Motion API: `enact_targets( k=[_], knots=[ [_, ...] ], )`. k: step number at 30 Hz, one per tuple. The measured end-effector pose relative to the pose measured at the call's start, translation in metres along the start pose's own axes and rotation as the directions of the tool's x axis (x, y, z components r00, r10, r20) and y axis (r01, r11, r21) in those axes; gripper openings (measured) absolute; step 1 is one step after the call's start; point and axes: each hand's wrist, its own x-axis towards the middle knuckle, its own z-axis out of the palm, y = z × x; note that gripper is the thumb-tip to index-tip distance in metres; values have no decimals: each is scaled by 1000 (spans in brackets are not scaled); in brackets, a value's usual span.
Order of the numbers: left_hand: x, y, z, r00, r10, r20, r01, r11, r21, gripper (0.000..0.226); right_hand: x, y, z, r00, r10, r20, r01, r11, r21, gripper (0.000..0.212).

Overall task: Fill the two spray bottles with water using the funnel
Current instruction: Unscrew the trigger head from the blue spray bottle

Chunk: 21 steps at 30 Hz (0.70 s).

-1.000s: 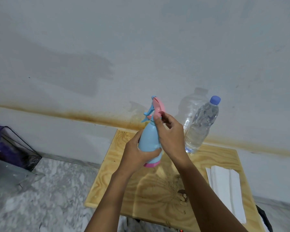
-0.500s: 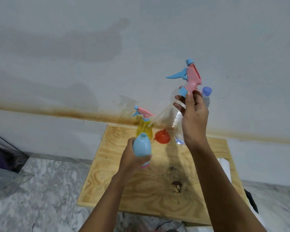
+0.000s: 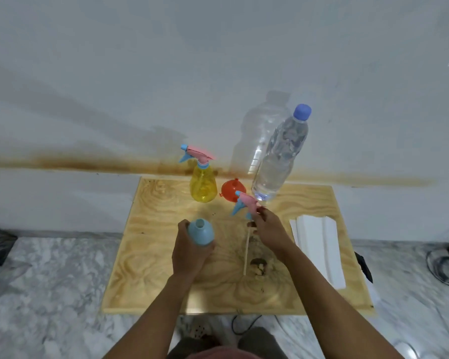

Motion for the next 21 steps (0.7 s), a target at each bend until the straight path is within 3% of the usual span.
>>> enact_targets(
  k=[3, 7, 14, 21],
  knots=[
    [-1, -2, 0, 1000, 17, 12, -17, 1000, -9, 85, 7, 12, 10, 996, 57, 72, -63, 994, 84, 22],
    [-4, -3, -6, 996, 70, 50, -71, 997, 10, 93, 28, 31, 23, 984, 148, 103, -149, 989, 6, 33],
    [-2, -2, -23, 984, 168, 66, -170, 985, 16, 63, 50, 55, 40, 979, 204, 14, -200, 968, -151, 35],
    [5, -2, -24, 986, 138, 94, -139, 990, 3, 59, 51, 70, 54, 977, 160, -138, -183, 968, -172, 24]
  ],
)
